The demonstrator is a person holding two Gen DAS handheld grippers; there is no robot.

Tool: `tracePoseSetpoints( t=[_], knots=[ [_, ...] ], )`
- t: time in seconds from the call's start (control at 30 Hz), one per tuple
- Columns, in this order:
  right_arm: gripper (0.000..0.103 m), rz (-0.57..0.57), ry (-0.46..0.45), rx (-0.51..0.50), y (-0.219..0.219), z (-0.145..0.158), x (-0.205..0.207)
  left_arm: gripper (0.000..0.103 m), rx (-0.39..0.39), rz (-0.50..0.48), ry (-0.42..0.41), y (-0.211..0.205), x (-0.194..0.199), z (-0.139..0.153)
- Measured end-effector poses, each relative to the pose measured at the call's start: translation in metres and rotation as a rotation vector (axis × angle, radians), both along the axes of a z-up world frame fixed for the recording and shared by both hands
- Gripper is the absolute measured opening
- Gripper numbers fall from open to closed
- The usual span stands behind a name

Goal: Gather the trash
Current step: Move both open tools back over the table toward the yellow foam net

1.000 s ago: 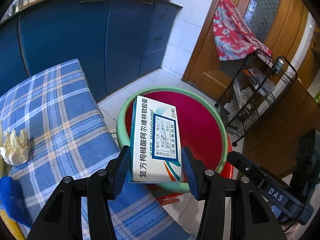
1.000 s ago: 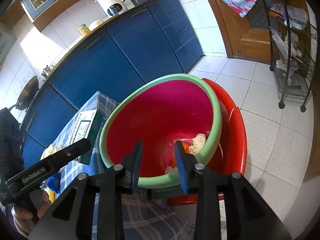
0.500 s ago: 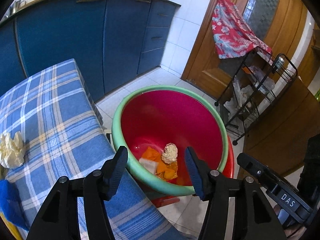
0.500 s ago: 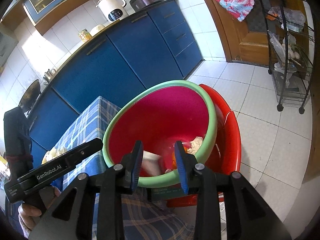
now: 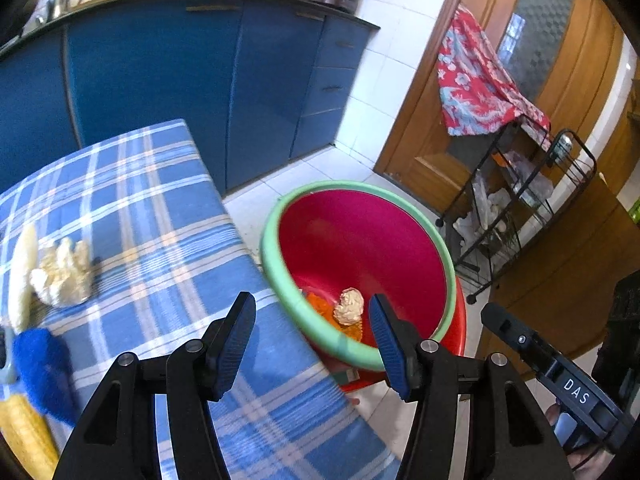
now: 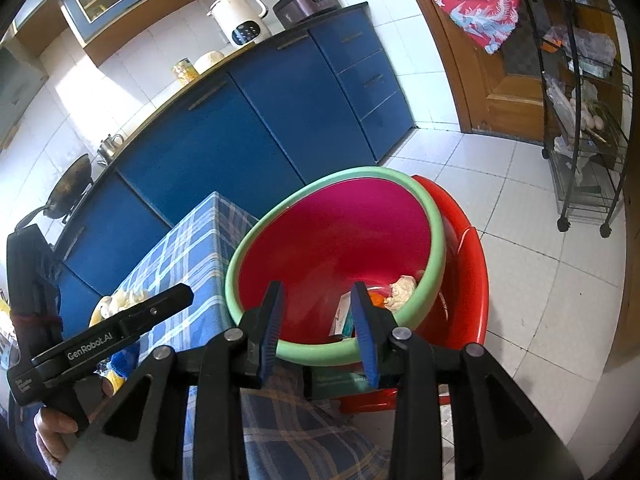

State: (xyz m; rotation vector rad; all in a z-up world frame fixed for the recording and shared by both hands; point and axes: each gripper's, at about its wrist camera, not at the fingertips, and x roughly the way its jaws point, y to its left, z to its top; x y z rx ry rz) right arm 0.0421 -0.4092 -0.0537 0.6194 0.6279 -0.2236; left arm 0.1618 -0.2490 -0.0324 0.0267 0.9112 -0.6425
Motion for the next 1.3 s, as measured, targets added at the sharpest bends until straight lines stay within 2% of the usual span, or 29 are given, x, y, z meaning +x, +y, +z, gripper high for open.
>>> tracePoseSetpoints(
  t=[0.7,1.0,1.3],
  knots=[
    [0.040,0.118,-0.039,-0.045,0.061,0.032,-0.001,0.060,0.000,0.252,-0.043,0.121,-0.027,0.025],
    [0.040,0.192,-0.044,-0.068,0.096,0.041,0.006,0.060,0.022,0.363,-0.049,0.174,-0.036,0.022],
    [0.040,0.251,-0.042,-0.081,0.124,0.044,0.013,0.060,0.073,0.481,-0.025,0.224,-0.038,0.003]
  ],
)
